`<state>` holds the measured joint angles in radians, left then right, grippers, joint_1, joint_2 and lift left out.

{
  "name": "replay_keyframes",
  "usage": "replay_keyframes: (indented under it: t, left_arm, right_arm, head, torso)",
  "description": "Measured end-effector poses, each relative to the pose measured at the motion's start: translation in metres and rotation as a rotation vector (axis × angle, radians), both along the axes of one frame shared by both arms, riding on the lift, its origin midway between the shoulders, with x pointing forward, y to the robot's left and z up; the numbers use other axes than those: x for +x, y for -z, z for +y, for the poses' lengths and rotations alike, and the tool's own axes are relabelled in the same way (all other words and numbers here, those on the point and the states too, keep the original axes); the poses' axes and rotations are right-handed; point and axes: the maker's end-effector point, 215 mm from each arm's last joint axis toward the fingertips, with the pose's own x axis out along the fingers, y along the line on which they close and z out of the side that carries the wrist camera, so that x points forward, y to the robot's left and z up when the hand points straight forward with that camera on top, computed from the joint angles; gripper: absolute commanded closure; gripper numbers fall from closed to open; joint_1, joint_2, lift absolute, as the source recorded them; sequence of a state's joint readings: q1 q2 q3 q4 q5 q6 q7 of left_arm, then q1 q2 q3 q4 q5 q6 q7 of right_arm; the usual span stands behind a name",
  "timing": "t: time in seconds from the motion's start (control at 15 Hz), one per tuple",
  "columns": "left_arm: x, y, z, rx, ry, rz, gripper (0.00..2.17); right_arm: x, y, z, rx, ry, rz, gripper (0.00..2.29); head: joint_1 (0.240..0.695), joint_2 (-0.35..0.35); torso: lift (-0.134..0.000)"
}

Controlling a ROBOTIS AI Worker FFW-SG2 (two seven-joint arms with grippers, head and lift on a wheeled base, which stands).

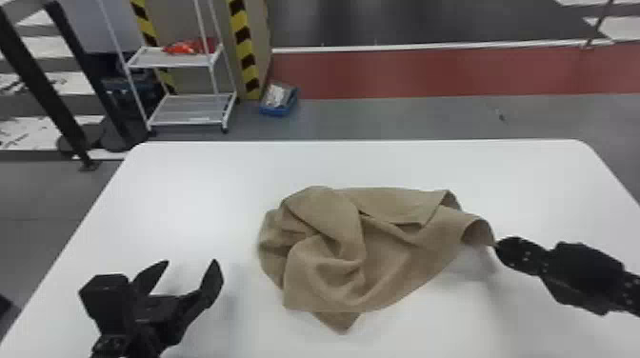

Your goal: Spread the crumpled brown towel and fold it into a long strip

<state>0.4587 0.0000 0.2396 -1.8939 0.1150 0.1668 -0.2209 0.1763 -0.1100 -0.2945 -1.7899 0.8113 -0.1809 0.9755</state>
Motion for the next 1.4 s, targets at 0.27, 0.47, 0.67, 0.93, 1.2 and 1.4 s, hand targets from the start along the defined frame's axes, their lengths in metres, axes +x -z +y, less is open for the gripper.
replay_keyframes:
  t: [0.27,0.47,0.67,0.93,1.2,1.4]
  left_arm:
    - [-0.001,0.0,0.001,0.0,-0.003,0.001,0.08]
    - [-0.001,-0.002,0.002,-0.005,-0.005,-0.005,0.08]
    - [0.0,-0.008,0.001,-0.003,-0.003,-0.012,0.08]
    - [-0.003,-0.019,0.004,0.004,-0.007,-0.024,0.08]
    - [-0.002,-0.033,0.008,0.001,-0.011,-0.039,0.08]
    - [-0.006,-0.04,0.016,-0.003,-0.023,-0.039,0.08]
  right_arm:
    - [0.023,-0.035,-0.064,-0.074,0.082,-0.087,1.75]
    - [0.034,-0.024,-0.104,-0.124,0.128,-0.069,0.0]
    - [0.028,-0.028,-0.125,-0.09,0.174,-0.059,0.05]
    - [-0.007,-0.059,-0.127,-0.141,0.125,0.007,0.05]
    - [-0.029,-0.107,-0.037,-0.035,-0.037,-0.022,0.04]
    - [-0.043,-0.116,0.086,0.202,-0.131,0.078,0.04]
  head:
    - [0.695,-0.02]
    - [0.695,-0.058]
    - [0.695,-0.095]
    - [0.695,-0.1]
    - [0.695,0.019]
    - [0.695,0.154]
  torso:
    - [-0.125]
    - [-0.125]
    - [-0.125]
    - [-0.125]
    - [-0.125]
    - [-0.125]
